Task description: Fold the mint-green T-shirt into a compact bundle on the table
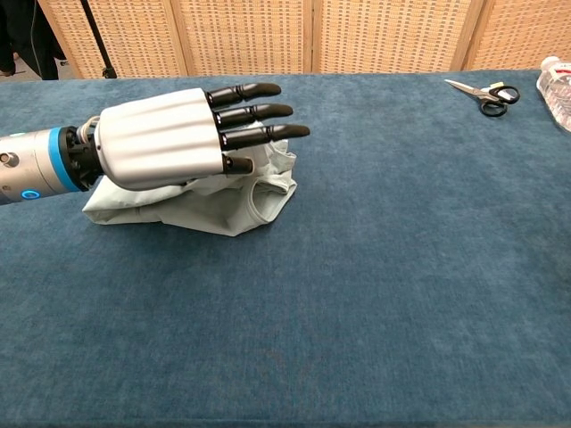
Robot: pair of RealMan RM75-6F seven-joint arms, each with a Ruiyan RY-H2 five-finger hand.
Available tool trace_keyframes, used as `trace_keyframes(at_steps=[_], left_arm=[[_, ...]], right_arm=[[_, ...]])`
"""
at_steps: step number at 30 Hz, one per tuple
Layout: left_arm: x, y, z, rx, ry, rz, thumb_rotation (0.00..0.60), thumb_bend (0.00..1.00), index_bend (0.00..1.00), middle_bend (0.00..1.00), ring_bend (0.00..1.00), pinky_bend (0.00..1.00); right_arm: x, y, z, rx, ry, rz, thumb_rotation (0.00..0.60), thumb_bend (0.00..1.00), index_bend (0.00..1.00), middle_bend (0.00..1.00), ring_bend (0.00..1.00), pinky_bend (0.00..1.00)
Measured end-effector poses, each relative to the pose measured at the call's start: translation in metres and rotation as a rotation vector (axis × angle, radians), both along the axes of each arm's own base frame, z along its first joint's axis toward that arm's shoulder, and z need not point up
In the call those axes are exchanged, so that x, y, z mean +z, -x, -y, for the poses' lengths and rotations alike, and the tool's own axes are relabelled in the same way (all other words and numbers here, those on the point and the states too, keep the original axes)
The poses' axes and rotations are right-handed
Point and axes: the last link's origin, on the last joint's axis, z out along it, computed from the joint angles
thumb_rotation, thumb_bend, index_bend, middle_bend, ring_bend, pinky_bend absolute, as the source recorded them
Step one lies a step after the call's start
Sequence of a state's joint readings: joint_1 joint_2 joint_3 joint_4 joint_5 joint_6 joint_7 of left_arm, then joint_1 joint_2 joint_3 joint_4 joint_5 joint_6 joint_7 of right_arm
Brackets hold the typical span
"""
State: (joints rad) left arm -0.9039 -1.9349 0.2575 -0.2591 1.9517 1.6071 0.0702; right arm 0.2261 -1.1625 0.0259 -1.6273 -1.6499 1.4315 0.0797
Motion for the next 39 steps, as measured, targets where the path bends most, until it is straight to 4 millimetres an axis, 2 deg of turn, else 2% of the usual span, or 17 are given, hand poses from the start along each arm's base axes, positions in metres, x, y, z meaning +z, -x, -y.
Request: trace_keyframes(at_steps=[1,2,8,11,21,26,35,39], left_arm=[[-0.001,0.001,0.0,0.001,0.003,-0.005,0.6,0.3,0.04,0.0,0.0,0.0],[-0.001,0.001,0.0,0.004,0.007,-0.009,0.6,0.26,0.0,0.0,0.0,0.0],[0.002,0.007,-0.002,0.044,0.037,-0.008,0.6,0.04,0.0,0.0,0.0,0.0],[0.005,0.008,-0.003,0.067,0.048,0.014,0.6,0.01,0.0,0.0,0.0,0.0],[0.016,0.009,-0.014,0.22,0.052,0.165,0.6,0.02,0.01,0.0,0.0,0.0],[0.019,0.013,-0.036,0.462,0.054,0.304,0.6,0.14,0.28,0.0,0.0,0.0],[0.008,0.011,-0.059,0.769,0.041,0.338,0.6,0.18,0.48,0.0,0.0,0.0],[0.0,0.007,-0.062,0.852,0.043,0.284,0.6,0.18,0.48,0.0,0.0,0.0]], right_arm=[[0.0,0.0,0.0,0.0,0.0,0.0,0.6,0.0,0.0,0.0,0.0,0.0],[0.0,0.0,0.0,0.0,0.0,0.0,0.6,0.0,0.0,0.0,0.0,0.0],[0.001,0.0,-0.001,-0.002,0.0,0.002,0.6,0.0,0.0,0.0,0.0,0.0],[0.0,0.0,-0.001,-0.001,-0.002,0.002,0.6,0.0,0.0,0.0,0.0,0.0],[0.002,-0.001,-0.001,-0.001,0.0,0.005,0.6,0.02,0.0,0.0,0.0,0.0],[0.001,-0.001,-0.001,0.0,-0.005,0.004,0.6,0.03,0.0,0.0,0.0,0.0],[0.0,0.0,-0.001,-0.003,-0.009,0.004,0.6,0.03,0.0,0.0,0.0,0.0],[0.001,0.001,0.0,-0.008,-0.008,0.007,0.6,0.03,0.0,0.0,0.0,0.0]])
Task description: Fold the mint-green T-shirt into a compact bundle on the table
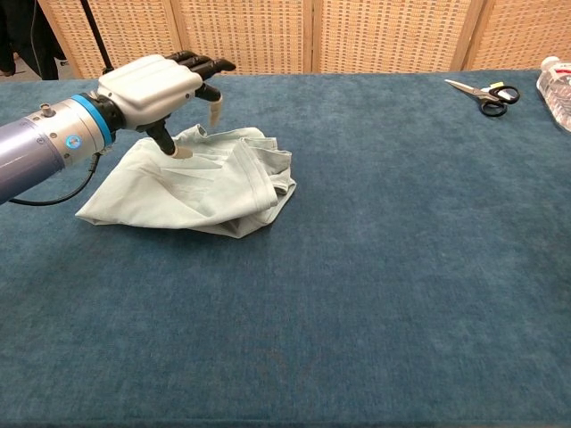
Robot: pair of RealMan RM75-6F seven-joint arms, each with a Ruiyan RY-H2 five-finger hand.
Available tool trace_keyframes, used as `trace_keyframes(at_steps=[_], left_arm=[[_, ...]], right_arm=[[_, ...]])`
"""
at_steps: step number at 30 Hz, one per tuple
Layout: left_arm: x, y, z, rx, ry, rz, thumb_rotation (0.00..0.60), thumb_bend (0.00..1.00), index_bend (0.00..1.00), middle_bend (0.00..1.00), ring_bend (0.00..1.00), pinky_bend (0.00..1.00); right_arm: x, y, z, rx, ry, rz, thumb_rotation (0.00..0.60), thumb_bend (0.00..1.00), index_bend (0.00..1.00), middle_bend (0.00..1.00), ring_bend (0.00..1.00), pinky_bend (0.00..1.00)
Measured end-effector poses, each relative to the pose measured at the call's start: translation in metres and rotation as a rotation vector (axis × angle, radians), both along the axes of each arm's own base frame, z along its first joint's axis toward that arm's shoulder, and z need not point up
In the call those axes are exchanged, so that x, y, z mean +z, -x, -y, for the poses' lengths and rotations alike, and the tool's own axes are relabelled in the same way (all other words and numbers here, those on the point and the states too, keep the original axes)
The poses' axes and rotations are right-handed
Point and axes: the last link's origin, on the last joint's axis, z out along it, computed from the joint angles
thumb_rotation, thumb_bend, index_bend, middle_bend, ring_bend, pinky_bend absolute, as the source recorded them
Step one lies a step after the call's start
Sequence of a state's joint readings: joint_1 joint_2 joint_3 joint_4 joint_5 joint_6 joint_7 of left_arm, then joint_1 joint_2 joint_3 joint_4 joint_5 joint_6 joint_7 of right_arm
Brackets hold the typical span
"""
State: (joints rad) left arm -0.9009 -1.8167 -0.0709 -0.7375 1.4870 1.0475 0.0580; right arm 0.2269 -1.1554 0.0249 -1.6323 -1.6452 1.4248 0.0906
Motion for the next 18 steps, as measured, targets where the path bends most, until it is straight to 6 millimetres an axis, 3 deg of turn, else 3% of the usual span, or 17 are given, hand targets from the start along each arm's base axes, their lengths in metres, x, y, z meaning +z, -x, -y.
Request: trace_keyframes(at_steps=[18], left_arm=[[-0.028,-0.004,-0.01,0.123,0.014,-0.141,0.6,0.22,0.5,0.0,0.0,0.0]], right_arm=[[0.0,0.003,0.003,-0.012,-0.004,0.001,0.6,0.03,0.0,0.0,0.0,0.0]])
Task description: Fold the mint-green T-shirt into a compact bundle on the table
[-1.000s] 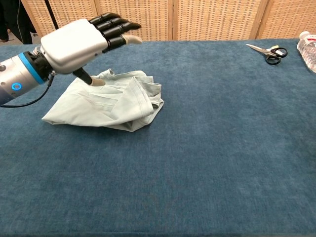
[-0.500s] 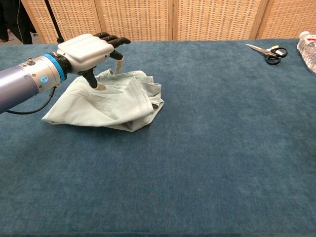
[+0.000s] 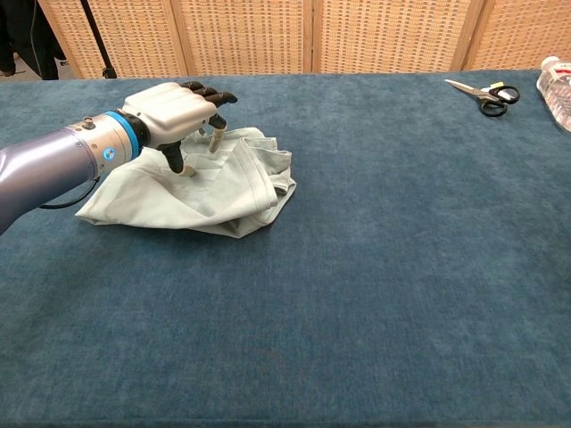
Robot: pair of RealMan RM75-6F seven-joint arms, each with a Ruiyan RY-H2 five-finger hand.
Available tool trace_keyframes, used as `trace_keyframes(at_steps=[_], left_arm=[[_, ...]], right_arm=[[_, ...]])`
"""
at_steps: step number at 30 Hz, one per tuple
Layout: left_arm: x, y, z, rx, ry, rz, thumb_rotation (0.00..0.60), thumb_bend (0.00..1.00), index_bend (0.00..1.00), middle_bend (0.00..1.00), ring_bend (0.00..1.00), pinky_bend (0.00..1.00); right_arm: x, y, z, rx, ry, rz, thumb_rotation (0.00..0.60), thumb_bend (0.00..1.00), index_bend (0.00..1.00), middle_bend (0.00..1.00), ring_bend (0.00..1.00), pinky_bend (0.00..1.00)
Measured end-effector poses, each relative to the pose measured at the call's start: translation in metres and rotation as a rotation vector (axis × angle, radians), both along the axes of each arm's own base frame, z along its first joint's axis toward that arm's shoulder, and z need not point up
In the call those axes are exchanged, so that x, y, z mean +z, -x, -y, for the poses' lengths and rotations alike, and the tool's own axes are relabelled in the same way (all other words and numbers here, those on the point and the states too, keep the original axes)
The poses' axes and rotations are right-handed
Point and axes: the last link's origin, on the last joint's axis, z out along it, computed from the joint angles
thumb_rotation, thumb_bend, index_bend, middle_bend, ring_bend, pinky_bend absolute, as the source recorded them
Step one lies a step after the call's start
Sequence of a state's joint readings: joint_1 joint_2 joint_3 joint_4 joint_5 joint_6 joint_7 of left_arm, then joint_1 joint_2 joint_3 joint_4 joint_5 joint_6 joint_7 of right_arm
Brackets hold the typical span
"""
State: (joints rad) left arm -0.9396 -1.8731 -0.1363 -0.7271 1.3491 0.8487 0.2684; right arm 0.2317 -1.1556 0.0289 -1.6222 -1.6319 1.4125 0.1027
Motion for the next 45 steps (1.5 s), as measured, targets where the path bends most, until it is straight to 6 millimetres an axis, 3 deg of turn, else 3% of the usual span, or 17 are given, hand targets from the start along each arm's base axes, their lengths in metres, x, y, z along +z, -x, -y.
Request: trace_keyframes(at_steps=[9,19,29,43,45], left_arm=[[-0.009,-0.001,-0.005,0.024,-0.006,-0.012,0.6,0.24,0.51,0.0,0.0,0.0],[-0.01,0.003,-0.01,0.033,-0.027,-0.049,0.6,0.39,0.62,0.0,0.0,0.0],[0.0,0.006,-0.018,0.049,-0.07,-0.035,0.6,0.43,0.73,0.0,0.0,0.0],[0.024,0.025,-0.036,0.164,-0.15,-0.042,0.6,0.43,0.73,0.0,0.0,0.0],[0.023,0.027,-0.037,0.182,-0.149,-0.043,0.6,0.39,0.67,0.0,0.0,0.0]], right_arm=[[0.0,0.001,0.001,-0.005,-0.003,-0.001,0.6,0.03,0.0,0.0,0.0,0.0],[0.0,0.001,0.001,-0.006,-0.002,-0.001,0.6,0.03,0.0,0.0,0.0,0.0],[0.0,0.001,0.0,-0.006,-0.002,0.0,0.6,0.03,0.0,0.0,0.0,0.0],[-0.001,0.001,0.0,-0.006,-0.005,-0.004,0.6,0.03,0.0,0.0,0.0,0.0],[-0.001,0.0,0.0,-0.006,-0.005,-0.004,0.6,0.03,0.0,0.0,0.0,0.0]])
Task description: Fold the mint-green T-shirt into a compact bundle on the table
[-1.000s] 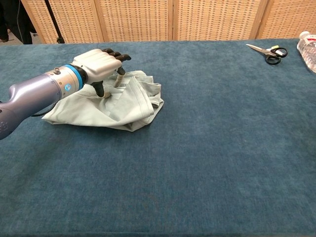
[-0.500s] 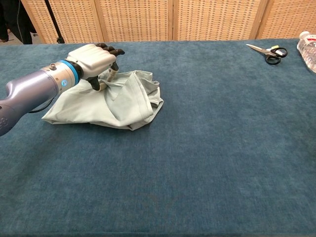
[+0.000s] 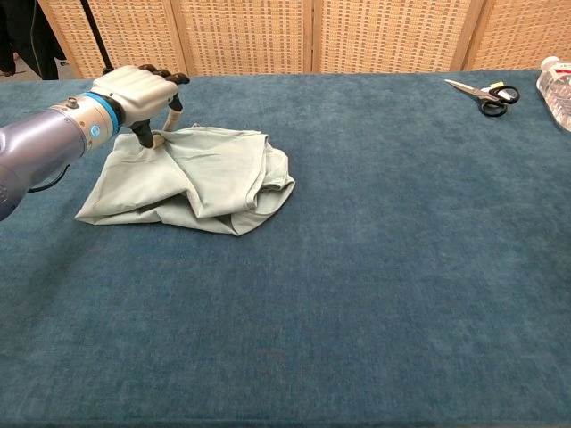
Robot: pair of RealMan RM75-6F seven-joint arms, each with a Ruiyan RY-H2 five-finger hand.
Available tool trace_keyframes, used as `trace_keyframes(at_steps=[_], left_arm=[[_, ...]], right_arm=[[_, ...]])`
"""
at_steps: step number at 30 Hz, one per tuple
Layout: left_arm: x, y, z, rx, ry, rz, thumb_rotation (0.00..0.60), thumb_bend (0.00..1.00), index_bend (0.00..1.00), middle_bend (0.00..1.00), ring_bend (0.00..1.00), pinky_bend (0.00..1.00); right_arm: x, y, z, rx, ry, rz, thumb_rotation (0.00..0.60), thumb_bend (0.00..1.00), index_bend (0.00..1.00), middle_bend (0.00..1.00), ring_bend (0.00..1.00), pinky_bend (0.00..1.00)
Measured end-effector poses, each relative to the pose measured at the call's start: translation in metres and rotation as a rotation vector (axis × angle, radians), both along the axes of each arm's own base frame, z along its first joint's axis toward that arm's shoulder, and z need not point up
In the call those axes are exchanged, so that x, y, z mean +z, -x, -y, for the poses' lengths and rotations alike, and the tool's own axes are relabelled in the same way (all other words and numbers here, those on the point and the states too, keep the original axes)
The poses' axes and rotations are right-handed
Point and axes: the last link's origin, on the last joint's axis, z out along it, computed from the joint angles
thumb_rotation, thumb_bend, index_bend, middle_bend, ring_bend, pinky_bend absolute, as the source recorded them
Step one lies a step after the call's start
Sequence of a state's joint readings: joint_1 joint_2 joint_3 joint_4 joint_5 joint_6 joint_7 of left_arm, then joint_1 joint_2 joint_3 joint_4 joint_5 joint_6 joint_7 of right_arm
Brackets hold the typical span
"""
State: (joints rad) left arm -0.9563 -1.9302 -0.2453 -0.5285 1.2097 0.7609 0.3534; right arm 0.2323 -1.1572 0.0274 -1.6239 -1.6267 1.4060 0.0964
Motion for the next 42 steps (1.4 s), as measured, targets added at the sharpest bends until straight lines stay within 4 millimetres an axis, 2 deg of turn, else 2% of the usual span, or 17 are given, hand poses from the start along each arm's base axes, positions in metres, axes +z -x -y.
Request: trace_keyframes(at_steps=[1,3,5,7,11,20,26,34,42], left_arm=[[-0.001,0.001,0.0,0.007,0.003,0.005,0.6,0.34,0.57,0.0,0.0,0.0],[-0.001,0.0,0.0,0.012,0.008,0.021,0.6,0.24,0.3,0.0,0.0,0.0],[-0.001,0.0,0.001,0.014,0.014,0.042,0.6,0.17,0.08,0.0,0.0,0.0],[-0.001,-0.002,0.001,0.008,0.015,0.057,0.6,0.12,0.0,0.0,0.0,0.0],[0.003,-0.003,0.0,-0.002,0.008,0.081,0.6,0.0,0.0,0.0,0.0,0.0],[0.02,-0.012,0.004,-0.035,-0.002,0.222,0.6,0.0,0.0,0.0,0.0,0.0],[0.028,-0.028,0.019,-0.086,0.051,0.332,0.6,0.0,0.0,0.0,0.0,0.0],[0.013,-0.054,0.055,-0.159,0.185,0.379,0.6,0.0,0.0,0.0,0.0,0.0],[-0.006,-0.063,0.077,-0.182,0.238,0.322,0.6,0.0,0.0,0.0,0.0,0.0]], right_arm=[[0.0,0.0,0.0,0.0,0.0,0.0,0.6,0.03,0.0,0.0,0.0,0.0],[0.0,0.0,0.0,-0.001,-0.001,-0.001,0.6,0.03,0.0,0.0,0.0,0.0],[0.0,0.0,0.0,-0.002,-0.001,0.0,0.6,0.03,0.0,0.0,0.0,0.0],[0.0,0.0,0.0,-0.001,0.0,0.0,0.6,0.03,0.0,0.0,0.0,0.0],[0.001,0.0,0.0,0.0,0.001,0.002,0.6,0.03,0.0,0.0,0.0,0.0],[0.002,-0.002,-0.002,0.006,0.003,0.007,0.6,0.03,0.0,0.0,0.0,0.0],[0.003,-0.003,-0.003,0.008,0.006,0.008,0.6,0.03,0.0,0.0,0.0,0.0],[0.004,-0.003,-0.003,0.009,0.01,0.014,0.6,0.03,0.0,0.0,0.0,0.0],[0.008,-0.002,-0.003,0.007,0.015,0.022,0.6,0.04,0.0,0.0,0.0,0.0]])
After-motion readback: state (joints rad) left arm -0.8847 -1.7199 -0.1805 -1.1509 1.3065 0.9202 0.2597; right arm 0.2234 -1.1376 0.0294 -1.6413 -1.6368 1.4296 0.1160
